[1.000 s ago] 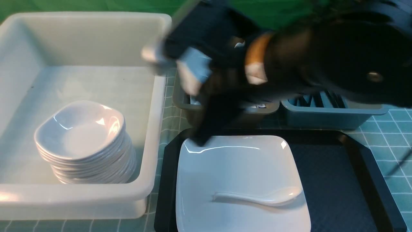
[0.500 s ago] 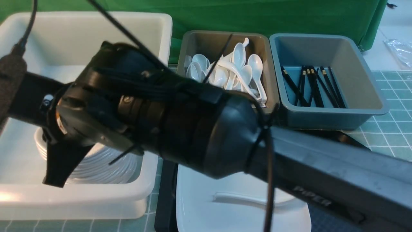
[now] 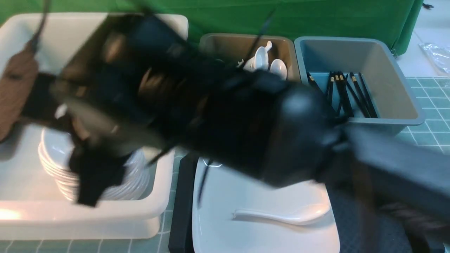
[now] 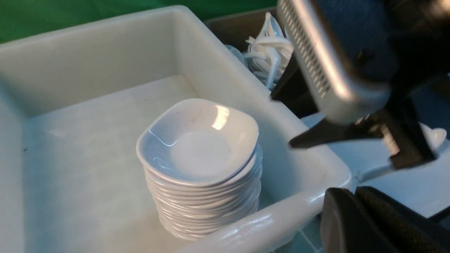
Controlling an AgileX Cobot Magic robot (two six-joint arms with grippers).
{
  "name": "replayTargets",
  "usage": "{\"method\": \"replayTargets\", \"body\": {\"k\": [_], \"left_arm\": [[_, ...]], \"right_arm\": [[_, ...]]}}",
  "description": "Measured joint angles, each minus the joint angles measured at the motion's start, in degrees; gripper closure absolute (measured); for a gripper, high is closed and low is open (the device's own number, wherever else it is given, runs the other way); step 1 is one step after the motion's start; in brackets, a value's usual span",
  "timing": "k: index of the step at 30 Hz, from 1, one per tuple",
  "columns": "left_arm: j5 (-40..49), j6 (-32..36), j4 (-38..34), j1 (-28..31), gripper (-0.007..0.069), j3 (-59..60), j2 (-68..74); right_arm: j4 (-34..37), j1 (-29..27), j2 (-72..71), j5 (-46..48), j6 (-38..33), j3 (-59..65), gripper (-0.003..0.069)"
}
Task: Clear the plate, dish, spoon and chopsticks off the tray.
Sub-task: Use the right arm to put the small plate into the large storage box on the left, then use the left arm to grab a soup spoon from the plate
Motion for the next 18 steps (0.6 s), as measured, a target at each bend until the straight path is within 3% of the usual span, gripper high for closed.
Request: {"method": "replayTargets", "body": {"k": [2, 3, 4, 6, 9, 18], "left_arm": [[-0.62, 7.17, -3.83, 0.00, 0.0607, -0.04, 4.61], [-0.68, 7.17, -3.83, 0.00, 0.0607, -0.04, 5.13], [-0.85, 11.47, -7.90, -0.05, 0.0607, -0.53, 9.63], [-0.91, 14.75, -11.55, -0.66, 0.0607, -1.25, 14.54], [-1.14, 17.69, -14.32, -4.19, 0.0607, -1.45, 23.39], [-2.18, 26.42, -12.46, -22.58, 0.0607, -6.93, 52.35]], "right_arm": [[-1.84, -0.64, -2.94, 4.26, 2.86, 0.65, 0.0399], [-2.04, -0.76, -3.55, 4.26, 2.86, 0.75, 0.0414], [-2.73, -1.56, -6.00, 4.26, 4.65, 2.24, 0.0527], [-3.02, -2.23, -8.80, 4.26, 6.67, 5.45, 0.0597], [-3.22, -3.37, -15.44, 4.20, 10.52, 14.35, 0.0628], [-3.25, -4.94, -43.51, 4.10, 25.88, 49.26, 0.0631]]}}
